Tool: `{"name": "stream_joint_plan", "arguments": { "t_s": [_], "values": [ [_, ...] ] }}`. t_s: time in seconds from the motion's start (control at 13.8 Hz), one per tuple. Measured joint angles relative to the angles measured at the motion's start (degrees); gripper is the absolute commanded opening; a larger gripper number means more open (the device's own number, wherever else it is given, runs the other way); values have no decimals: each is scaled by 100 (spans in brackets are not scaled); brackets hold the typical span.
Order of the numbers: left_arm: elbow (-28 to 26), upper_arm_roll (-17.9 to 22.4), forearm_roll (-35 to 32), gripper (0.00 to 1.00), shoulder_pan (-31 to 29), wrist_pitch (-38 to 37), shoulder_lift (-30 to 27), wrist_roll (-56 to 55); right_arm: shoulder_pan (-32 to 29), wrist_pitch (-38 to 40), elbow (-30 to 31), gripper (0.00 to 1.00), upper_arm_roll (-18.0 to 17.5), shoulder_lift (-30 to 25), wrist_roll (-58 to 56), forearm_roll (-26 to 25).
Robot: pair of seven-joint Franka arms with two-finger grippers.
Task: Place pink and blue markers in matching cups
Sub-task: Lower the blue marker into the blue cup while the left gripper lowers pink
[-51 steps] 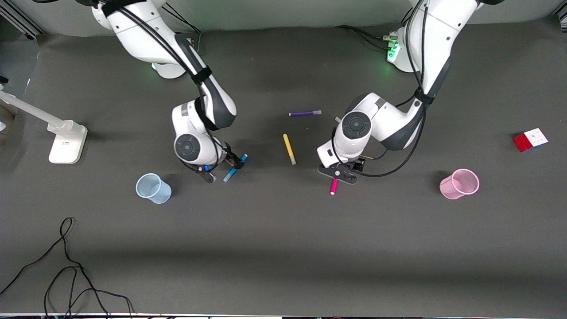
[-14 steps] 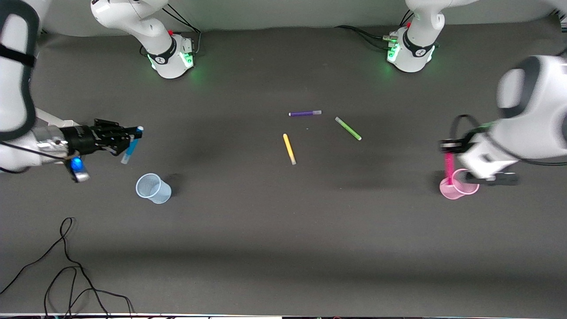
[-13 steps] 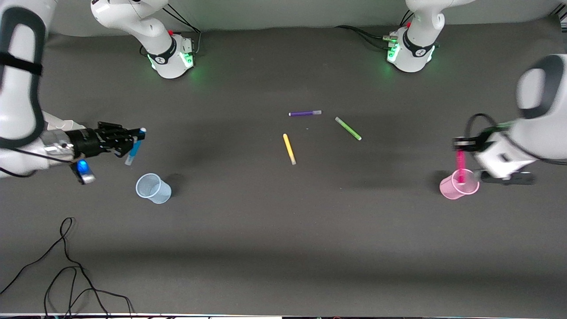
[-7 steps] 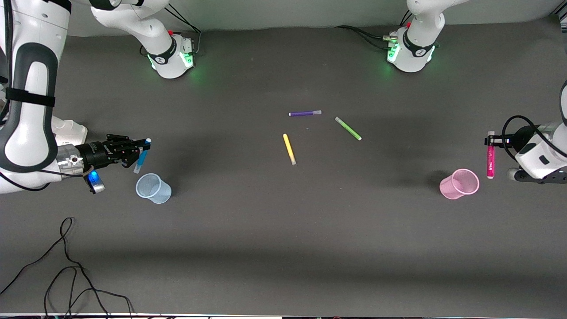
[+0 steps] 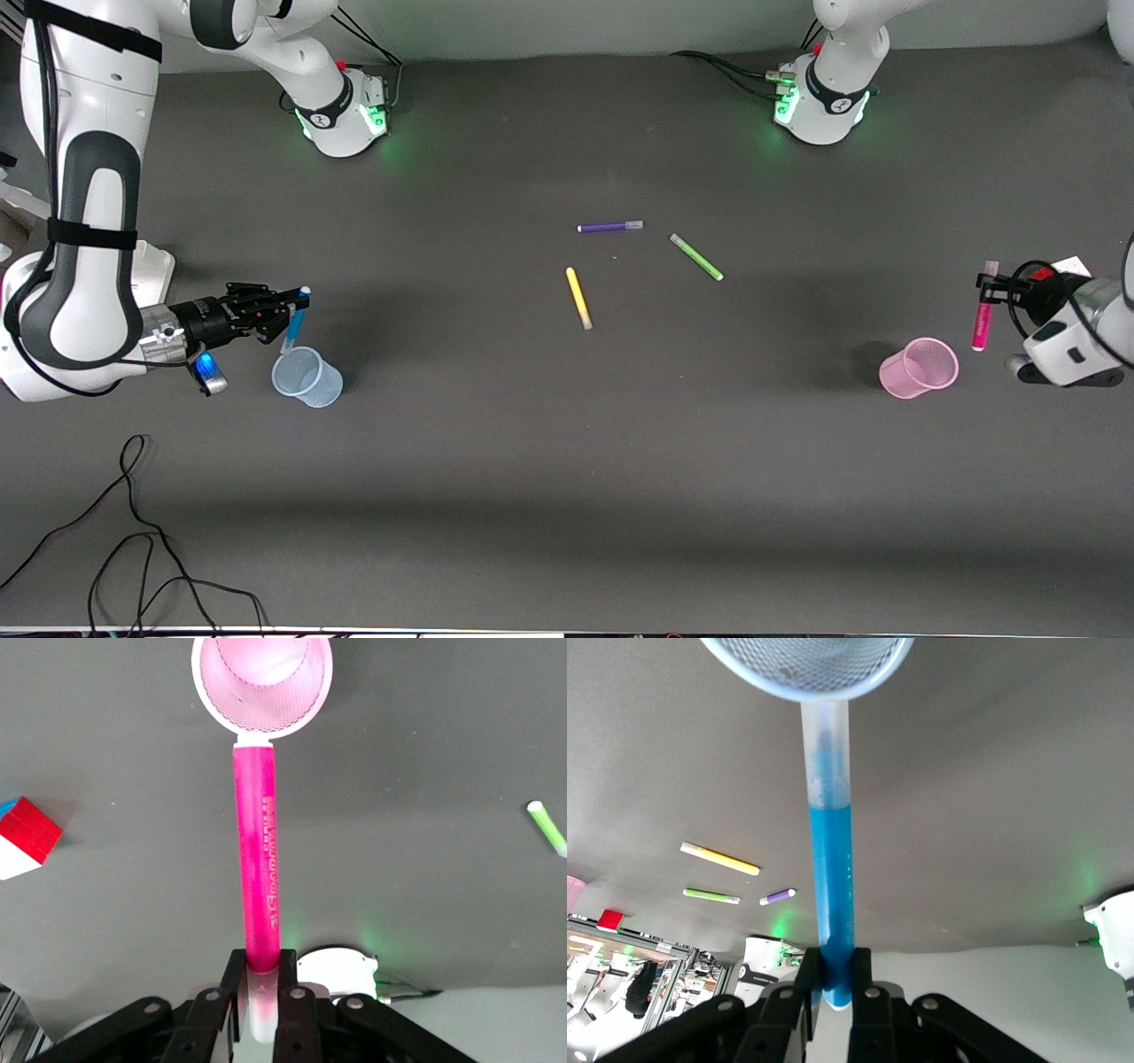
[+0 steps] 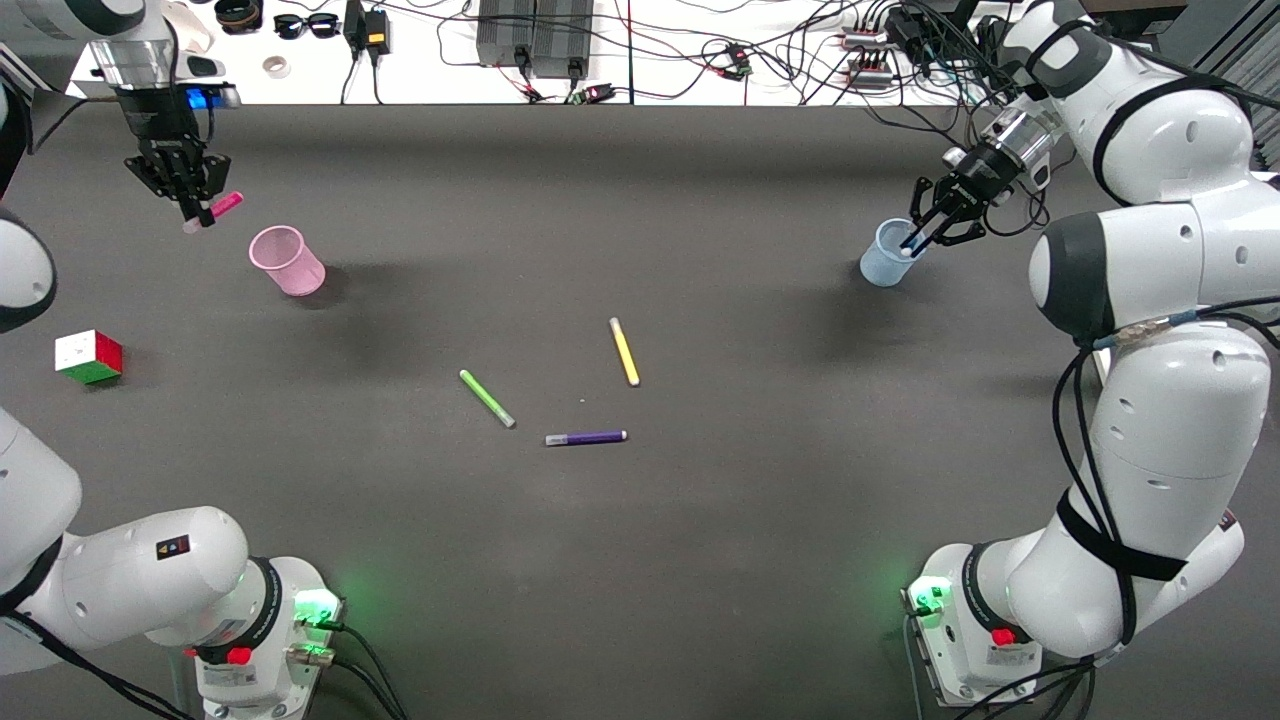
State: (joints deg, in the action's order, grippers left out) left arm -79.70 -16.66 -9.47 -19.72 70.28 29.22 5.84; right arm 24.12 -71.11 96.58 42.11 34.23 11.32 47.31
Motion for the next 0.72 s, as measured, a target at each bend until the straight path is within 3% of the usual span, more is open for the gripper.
{"name": "stream_joint_plan", "arguments": {
  "t_s": [0.43, 0.72],
  "values": [
    [477, -20, -308, 0, 168, -457, 1018, 0, 0, -280, -67, 0, -3, 262, -202, 211],
    [568, -20, -472, 0, 268, -365, 1358, 0, -1, -392, -78, 0, -3, 394, -352, 229]
  ]
}}
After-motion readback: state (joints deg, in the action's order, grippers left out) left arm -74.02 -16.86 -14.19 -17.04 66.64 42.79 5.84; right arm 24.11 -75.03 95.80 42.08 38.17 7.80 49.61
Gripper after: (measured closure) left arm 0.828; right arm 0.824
